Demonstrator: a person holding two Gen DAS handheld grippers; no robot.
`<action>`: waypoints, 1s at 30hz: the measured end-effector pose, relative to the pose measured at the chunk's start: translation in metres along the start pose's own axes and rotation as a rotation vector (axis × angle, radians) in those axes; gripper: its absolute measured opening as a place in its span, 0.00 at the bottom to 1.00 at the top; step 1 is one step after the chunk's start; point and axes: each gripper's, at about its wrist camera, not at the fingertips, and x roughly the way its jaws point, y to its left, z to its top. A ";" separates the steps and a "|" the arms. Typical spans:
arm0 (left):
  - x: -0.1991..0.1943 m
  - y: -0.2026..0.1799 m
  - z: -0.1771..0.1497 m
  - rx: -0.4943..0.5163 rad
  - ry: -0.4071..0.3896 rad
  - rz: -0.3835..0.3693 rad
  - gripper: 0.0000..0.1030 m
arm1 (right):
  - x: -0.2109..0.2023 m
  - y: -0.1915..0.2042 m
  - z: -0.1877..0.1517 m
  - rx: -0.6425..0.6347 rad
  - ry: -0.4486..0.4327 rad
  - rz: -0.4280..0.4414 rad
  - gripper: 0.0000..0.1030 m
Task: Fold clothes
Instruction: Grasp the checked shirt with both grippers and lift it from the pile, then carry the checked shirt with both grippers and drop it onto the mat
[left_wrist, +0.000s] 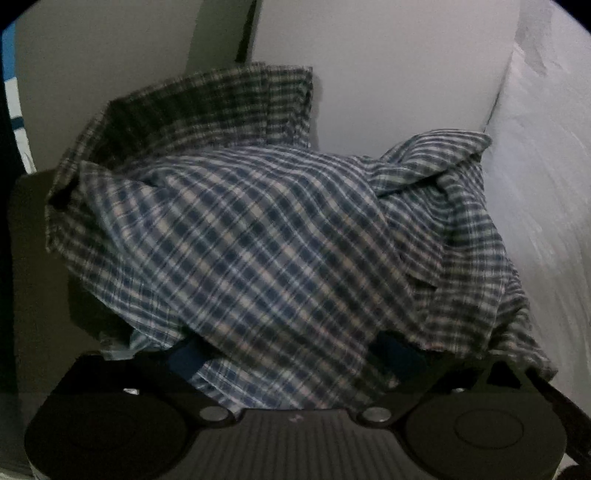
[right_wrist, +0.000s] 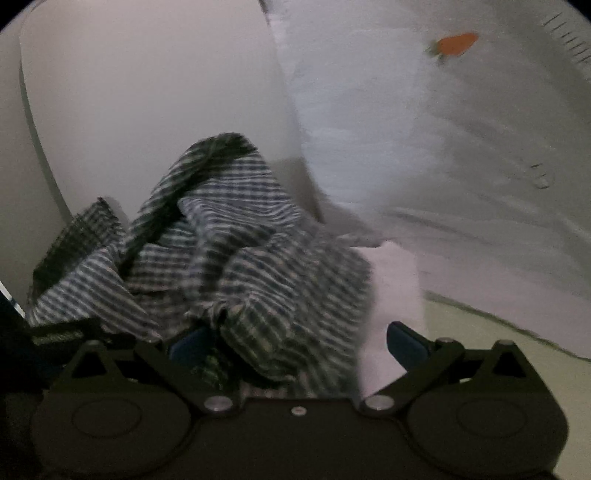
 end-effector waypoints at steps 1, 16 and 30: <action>0.000 -0.001 0.000 -0.003 -0.003 -0.006 0.80 | 0.004 0.001 0.001 0.013 0.011 0.024 0.90; -0.109 -0.038 -0.042 0.190 -0.202 -0.098 0.02 | -0.088 -0.023 -0.014 0.046 -0.191 0.060 0.07; -0.267 -0.169 -0.276 0.670 0.051 -0.676 0.22 | -0.354 -0.166 -0.122 0.216 -0.408 -0.409 0.12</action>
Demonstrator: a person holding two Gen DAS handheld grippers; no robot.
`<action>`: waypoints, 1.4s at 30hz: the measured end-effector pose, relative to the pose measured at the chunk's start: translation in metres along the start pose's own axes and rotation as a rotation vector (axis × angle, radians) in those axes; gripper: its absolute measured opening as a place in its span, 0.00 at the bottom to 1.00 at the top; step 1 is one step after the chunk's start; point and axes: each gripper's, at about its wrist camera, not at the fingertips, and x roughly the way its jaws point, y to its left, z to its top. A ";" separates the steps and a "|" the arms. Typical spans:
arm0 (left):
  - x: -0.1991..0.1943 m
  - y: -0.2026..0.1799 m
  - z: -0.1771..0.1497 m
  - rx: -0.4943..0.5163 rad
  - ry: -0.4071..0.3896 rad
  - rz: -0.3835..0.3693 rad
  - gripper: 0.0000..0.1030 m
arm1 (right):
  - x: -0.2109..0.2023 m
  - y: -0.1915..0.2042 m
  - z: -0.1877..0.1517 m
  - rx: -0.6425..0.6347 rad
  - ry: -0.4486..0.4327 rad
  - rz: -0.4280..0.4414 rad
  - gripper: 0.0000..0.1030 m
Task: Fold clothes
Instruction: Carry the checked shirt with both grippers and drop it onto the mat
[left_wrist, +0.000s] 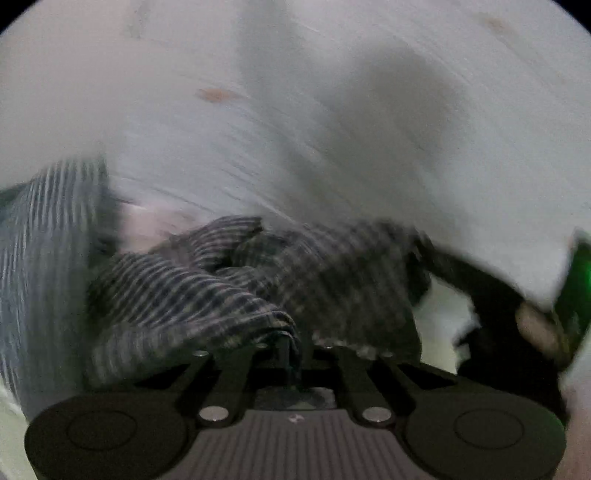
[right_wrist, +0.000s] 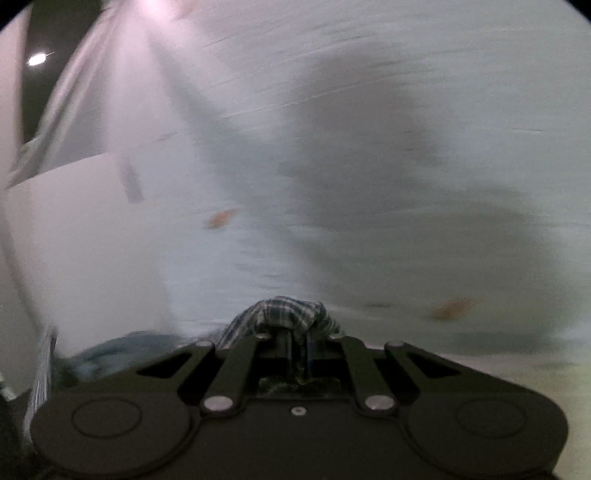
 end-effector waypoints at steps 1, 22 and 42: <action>0.007 -0.018 -0.011 0.028 0.051 -0.015 0.26 | -0.010 -0.023 -0.002 0.016 0.019 -0.058 0.18; 0.007 0.072 -0.061 0.086 0.264 0.222 0.69 | -0.069 -0.038 -0.175 0.383 0.333 -0.221 0.72; 0.010 0.056 -0.083 0.056 0.303 0.173 0.70 | -0.211 -0.080 -0.093 0.033 -0.151 -0.596 0.01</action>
